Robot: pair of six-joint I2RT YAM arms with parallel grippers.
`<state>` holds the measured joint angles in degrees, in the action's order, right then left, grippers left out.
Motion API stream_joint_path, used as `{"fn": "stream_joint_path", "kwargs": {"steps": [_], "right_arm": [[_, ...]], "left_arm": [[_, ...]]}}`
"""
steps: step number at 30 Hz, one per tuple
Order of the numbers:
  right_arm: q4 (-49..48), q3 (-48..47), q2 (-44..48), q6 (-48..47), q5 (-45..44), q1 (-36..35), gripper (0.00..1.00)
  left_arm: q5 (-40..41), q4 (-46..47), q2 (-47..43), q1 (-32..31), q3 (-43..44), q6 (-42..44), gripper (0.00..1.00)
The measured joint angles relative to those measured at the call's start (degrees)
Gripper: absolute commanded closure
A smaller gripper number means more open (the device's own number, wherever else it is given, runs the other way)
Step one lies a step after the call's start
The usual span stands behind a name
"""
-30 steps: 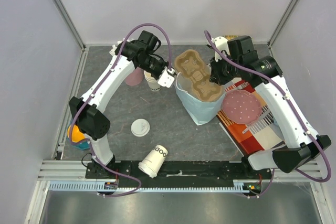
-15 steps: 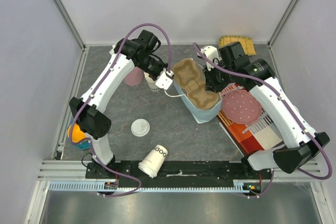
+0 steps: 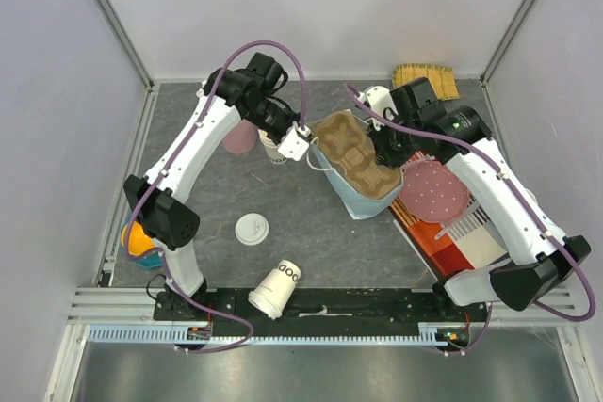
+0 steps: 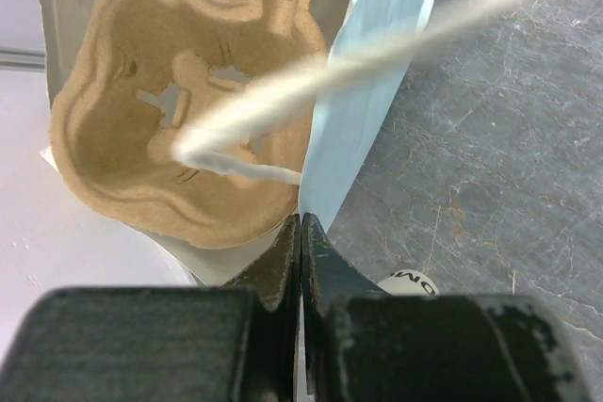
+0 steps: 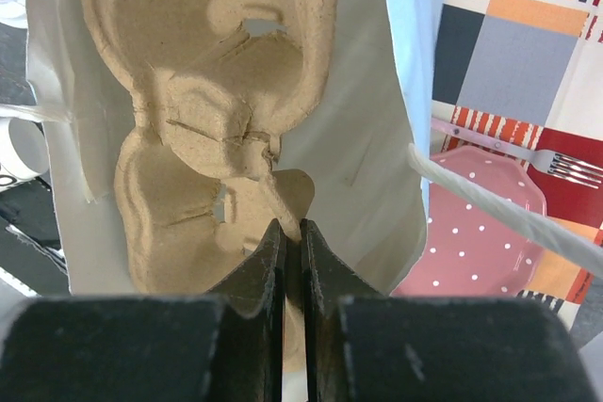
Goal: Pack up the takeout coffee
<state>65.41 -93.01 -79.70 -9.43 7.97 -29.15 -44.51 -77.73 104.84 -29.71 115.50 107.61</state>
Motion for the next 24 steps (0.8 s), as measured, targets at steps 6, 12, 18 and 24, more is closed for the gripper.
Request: {"fn": "stream_joint_path", "kwargs": {"steps": [6, 12, 18, 24], "right_arm": [[0.7, 0.9, -0.3, -1.1, -1.4, -0.7, 1.0], [1.2, 0.9, -3.3, -1.6, -1.7, -2.3, 1.0], [1.4, 0.1, -9.6, -1.1, -2.1, -3.1, 1.0], [1.2, 1.6, -9.8, -0.8, -3.8, -3.2, 1.0]], "left_arm": [[-0.9, 0.0, -0.1, 0.0, -0.5, -0.1, 0.98], [-2.0, -0.1, -1.2, -0.1, -2.9, -0.5, 0.98], [-2.6, -0.2, -2.5, -0.7, -5.5, -1.0, 0.98], [-2.6, -0.2, -4.0, -1.0, -6.8, -1.1, 0.98]]}}
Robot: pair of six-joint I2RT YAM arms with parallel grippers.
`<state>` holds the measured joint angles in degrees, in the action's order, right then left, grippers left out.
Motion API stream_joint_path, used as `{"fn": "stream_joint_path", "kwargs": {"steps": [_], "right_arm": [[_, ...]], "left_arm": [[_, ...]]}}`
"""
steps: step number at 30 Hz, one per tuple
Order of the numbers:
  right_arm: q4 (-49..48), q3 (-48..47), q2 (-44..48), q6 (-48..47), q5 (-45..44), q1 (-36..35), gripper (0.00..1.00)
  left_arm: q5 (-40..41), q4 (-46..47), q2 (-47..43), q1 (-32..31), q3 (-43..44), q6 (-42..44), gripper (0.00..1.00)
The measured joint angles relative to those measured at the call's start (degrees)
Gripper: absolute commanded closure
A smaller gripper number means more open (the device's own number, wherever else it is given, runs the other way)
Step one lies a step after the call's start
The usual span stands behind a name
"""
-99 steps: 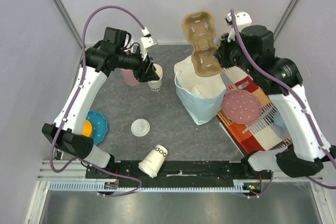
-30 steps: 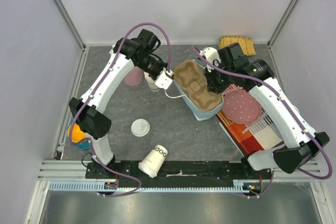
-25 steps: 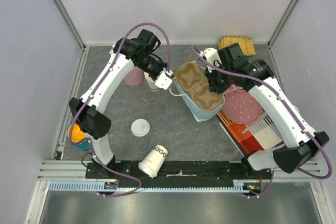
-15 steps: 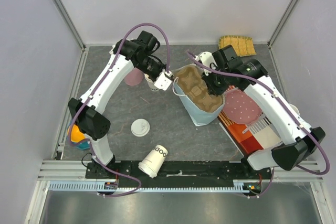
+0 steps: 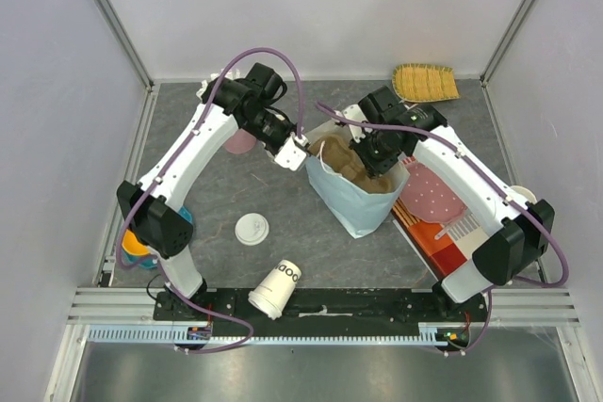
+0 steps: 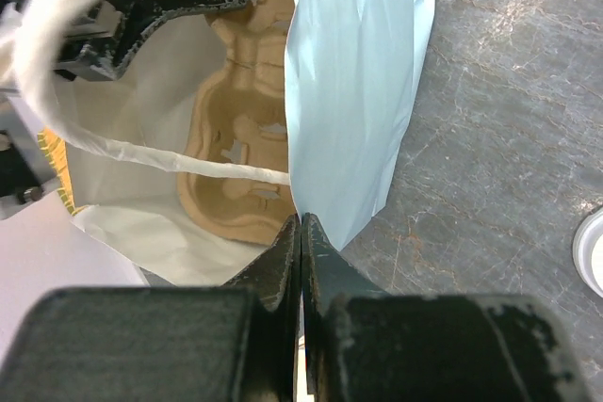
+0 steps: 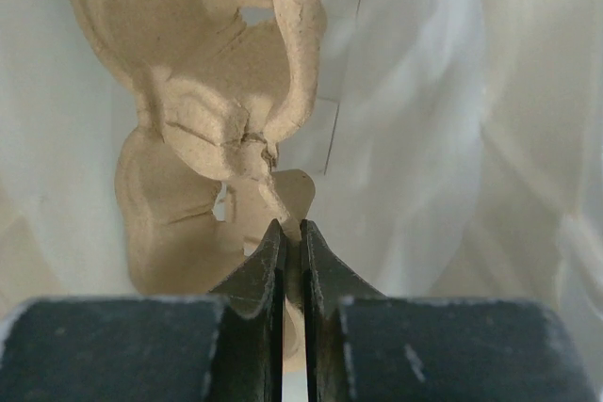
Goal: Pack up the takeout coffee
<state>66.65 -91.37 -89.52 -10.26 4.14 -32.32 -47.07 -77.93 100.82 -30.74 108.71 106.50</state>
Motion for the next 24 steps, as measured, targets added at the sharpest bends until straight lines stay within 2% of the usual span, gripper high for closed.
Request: {"fn": "stream_joint_path", "kwargs": {"steps": [7, 24], "right_arm": [[-0.6, 2.2, 0.5, 0.1, -0.8, 0.0, 1.0], [-12.2, 12.9, -1.3, 6.2, -4.9, -4.1, 1.0]], "left_arm": [[0.0, 0.0, -0.3, -0.2, -0.1, 0.0, 0.98], [2.2, 1.3, -4.0, -2.1, -5.9, 0.9, 0.98]]}}
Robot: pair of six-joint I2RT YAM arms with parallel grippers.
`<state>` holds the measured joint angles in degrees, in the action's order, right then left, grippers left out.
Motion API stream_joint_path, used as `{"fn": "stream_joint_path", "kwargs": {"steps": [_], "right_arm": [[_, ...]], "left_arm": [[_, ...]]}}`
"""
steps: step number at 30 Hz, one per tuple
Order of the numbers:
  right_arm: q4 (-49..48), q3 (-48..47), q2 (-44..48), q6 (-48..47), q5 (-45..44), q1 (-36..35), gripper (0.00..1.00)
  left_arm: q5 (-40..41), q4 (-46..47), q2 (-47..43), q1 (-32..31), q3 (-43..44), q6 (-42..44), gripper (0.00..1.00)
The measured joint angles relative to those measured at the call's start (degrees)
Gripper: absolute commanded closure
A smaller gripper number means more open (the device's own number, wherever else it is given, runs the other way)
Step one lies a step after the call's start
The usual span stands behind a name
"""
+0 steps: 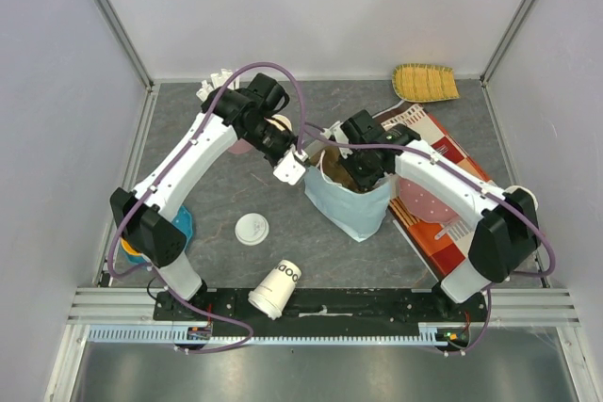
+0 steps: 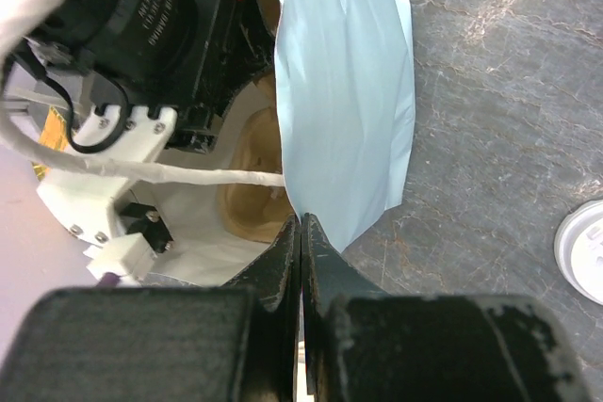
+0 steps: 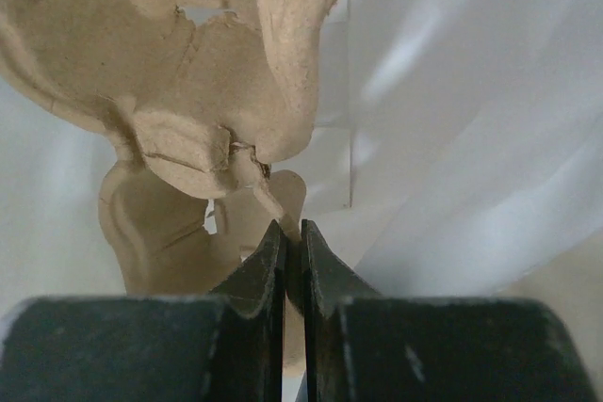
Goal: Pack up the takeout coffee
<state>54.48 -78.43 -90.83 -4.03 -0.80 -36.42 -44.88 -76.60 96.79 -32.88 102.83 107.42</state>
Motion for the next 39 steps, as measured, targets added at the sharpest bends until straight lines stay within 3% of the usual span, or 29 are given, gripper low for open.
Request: {"fn": "stream_joint_path", "kwargs": {"steps": [5, 10, 16, 17, 23, 26, 31, 34, 35, 39], "right_arm": [[-2.6, 0.6, -2.4, 0.2, -1.3, -0.2, 1.0], [-3.9, 0.6, -3.6, 0.0, -2.7, -0.6, 0.91], [-3.8, 0.7, -4.1, 0.1, -2.9, -0.7, 0.68], [-3.6, 0.6, -4.1, 0.2, -2.8, -0.7, 0.6], [-0.9, -1.6, -4.1, 0.9, -1.3, -1.2, 0.4], [-0.2, -3.0, -3.8, 1.4, -1.0, -1.7, 0.31], [1.0, -5.0, -1.8, 1.9, -1.5, -3.2, 0.26], [1.0, -6.7, -0.3, 2.3, -2.3, -3.7, 0.15], [1.1, -7.1, 0.2, 2.4, -2.5, -3.9, 0.06], [1.3, -9.5, 2.7, 2.8, -4.1, -4.1, 0.02]], "left_arm": [[0.4, 0.9, -0.1, -0.2, -0.1, 0.3, 0.98], [1.0, 1.8, -0.1, -0.2, -0.1, 0.3, 0.98], [1.0, 1.8, -0.1, -0.2, -0.1, 0.3, 0.98], [1.0, 1.8, -0.1, -0.2, -0.1, 0.3, 0.98], [0.8, 1.6, -0.2, -0.3, -0.1, 0.3, 0.98], [0.9, 1.5, -0.3, -0.4, -0.1, 0.3, 0.98], [1.0, 1.0, -0.6, -0.4, -0.2, 0.3, 0.98], [1.1, 0.5, -0.9, -0.4, -0.4, 0.3, 0.98], [1.1, 0.4, -1.0, -0.4, -0.4, 0.3, 0.98], [1.2, 0.2, -1.4, -0.4, -0.7, 0.3, 0.98]]}}
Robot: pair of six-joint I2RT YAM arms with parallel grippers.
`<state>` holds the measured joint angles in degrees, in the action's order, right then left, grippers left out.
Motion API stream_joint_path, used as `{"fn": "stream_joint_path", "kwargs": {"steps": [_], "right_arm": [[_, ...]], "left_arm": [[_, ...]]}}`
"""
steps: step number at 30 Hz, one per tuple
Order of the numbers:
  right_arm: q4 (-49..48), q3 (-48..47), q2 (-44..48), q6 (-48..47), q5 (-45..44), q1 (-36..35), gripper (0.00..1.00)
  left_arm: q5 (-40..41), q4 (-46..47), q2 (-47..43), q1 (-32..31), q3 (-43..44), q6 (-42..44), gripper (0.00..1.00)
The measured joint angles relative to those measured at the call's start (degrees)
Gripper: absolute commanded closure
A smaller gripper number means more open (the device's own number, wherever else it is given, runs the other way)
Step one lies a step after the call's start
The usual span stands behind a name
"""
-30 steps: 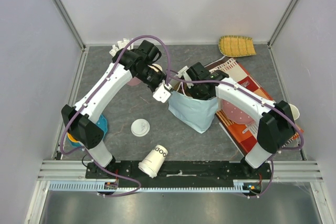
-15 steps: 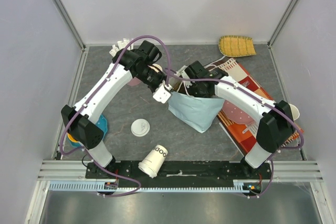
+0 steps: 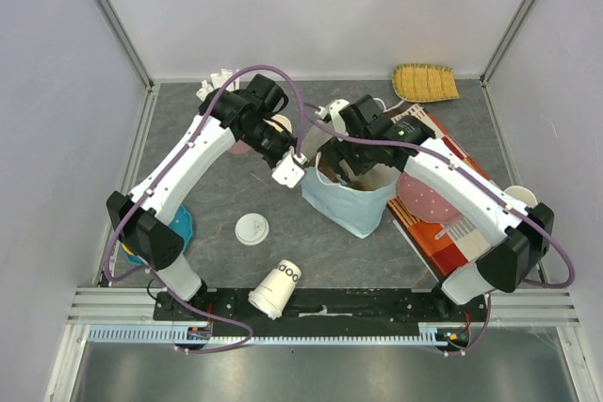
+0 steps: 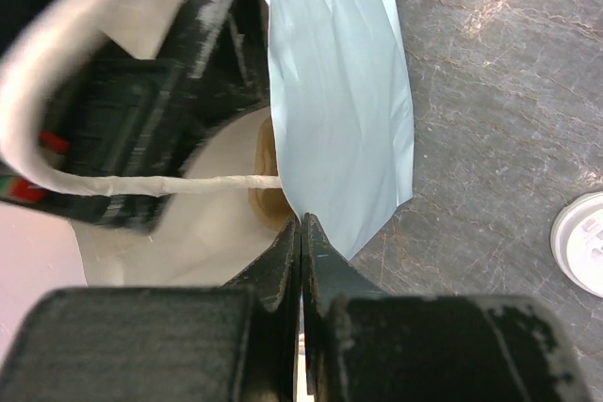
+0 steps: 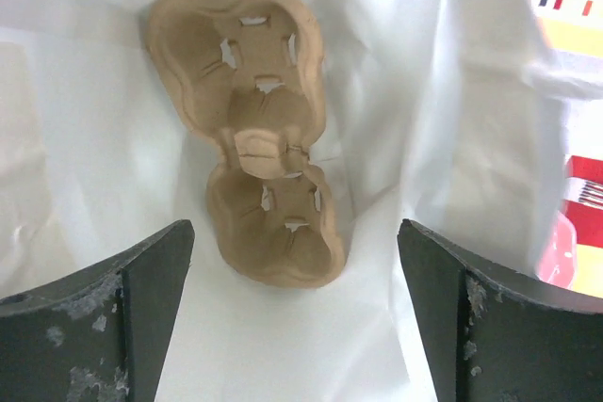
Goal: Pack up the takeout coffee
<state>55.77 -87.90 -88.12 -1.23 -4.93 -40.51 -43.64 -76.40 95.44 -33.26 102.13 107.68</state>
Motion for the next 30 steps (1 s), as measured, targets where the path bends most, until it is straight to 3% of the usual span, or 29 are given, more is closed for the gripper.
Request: {"fn": "stream_joint_path", "kwargs": {"steps": [15, 18, 23, 30], "right_arm": [[-4.3, -5.3, 7.3, -0.5, 2.1, -0.3, 0.03], [-6.9, -5.3, 9.2, -1.1, 4.7, -0.3, 0.11], [-9.3, -5.0, 10.4, -2.7, 6.5, -0.3, 0.46], [-9.8, -3.5, 9.0, -2.1, 5.5, -0.3, 0.55]], "left_arm": [[0.0, 0.0, -0.2, 0.0, -0.4, 0.0, 0.98], [0.0, 0.0, -0.2, 0.0, -0.4, 0.0, 0.98], [0.0, 0.0, -0.2, 0.0, -0.4, 0.0, 0.98], [0.0, 0.0, -0.2, -0.1, -0.4, 0.0, 0.98]]}}
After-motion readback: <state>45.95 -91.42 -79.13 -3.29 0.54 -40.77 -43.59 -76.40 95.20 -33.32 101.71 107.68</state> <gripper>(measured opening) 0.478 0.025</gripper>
